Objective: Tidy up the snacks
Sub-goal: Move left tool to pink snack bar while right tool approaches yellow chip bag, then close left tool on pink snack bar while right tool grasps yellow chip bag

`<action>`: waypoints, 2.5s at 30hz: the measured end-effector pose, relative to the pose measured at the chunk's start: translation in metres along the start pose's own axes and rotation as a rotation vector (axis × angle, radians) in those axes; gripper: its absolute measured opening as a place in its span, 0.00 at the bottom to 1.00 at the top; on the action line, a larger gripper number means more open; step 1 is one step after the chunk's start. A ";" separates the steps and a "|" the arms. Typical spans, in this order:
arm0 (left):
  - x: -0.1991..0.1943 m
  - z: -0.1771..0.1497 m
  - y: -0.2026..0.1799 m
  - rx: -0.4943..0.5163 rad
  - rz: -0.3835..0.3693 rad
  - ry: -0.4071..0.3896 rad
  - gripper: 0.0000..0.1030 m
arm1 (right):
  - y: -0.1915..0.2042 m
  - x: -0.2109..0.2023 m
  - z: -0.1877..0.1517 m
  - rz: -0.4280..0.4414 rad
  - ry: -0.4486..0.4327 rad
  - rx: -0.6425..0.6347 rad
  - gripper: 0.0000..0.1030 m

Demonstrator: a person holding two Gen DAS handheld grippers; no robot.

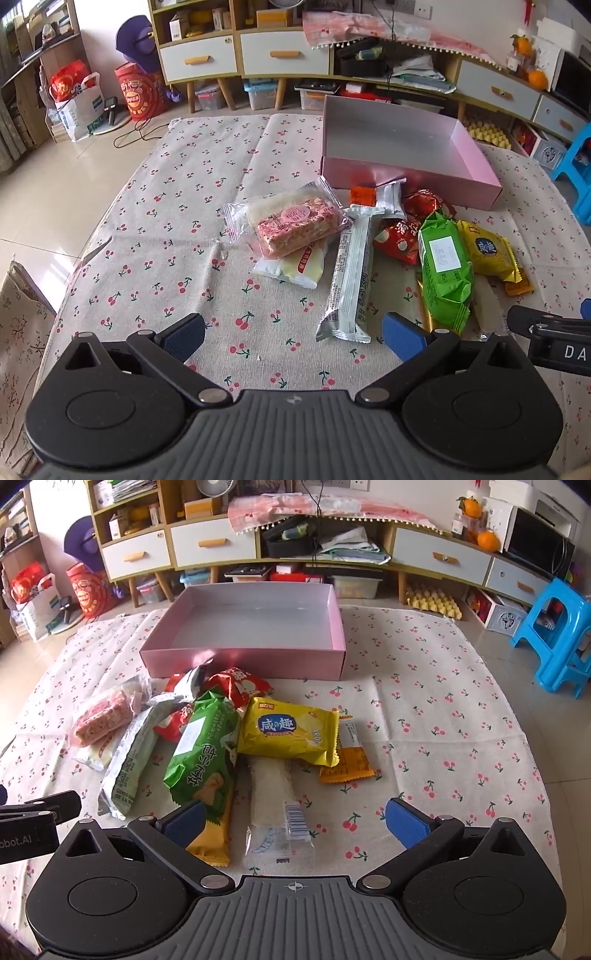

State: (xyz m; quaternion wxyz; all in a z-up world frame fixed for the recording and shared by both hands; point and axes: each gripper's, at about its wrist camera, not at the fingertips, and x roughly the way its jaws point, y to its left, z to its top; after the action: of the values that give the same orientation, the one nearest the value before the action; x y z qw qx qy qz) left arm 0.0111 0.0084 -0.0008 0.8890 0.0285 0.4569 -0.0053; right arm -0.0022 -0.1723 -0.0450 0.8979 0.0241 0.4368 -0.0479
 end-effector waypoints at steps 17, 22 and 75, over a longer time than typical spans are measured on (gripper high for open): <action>0.007 0.049 0.006 0.107 -0.074 -0.035 1.00 | -0.039 0.001 0.055 0.073 0.034 0.073 1.00; 0.030 0.059 0.015 0.126 -0.114 -0.018 0.99 | -0.040 0.017 0.071 0.184 0.066 0.018 1.00; 0.101 0.085 0.066 0.063 -0.251 0.057 0.24 | -0.019 0.097 0.076 0.301 0.117 -0.281 0.59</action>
State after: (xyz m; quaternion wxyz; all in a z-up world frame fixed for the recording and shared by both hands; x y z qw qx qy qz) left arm 0.1415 0.0711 -0.0301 0.8667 -0.0010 0.4816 -0.1302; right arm 0.1151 -0.2040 -0.0744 0.8626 -0.0336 0.4822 0.1496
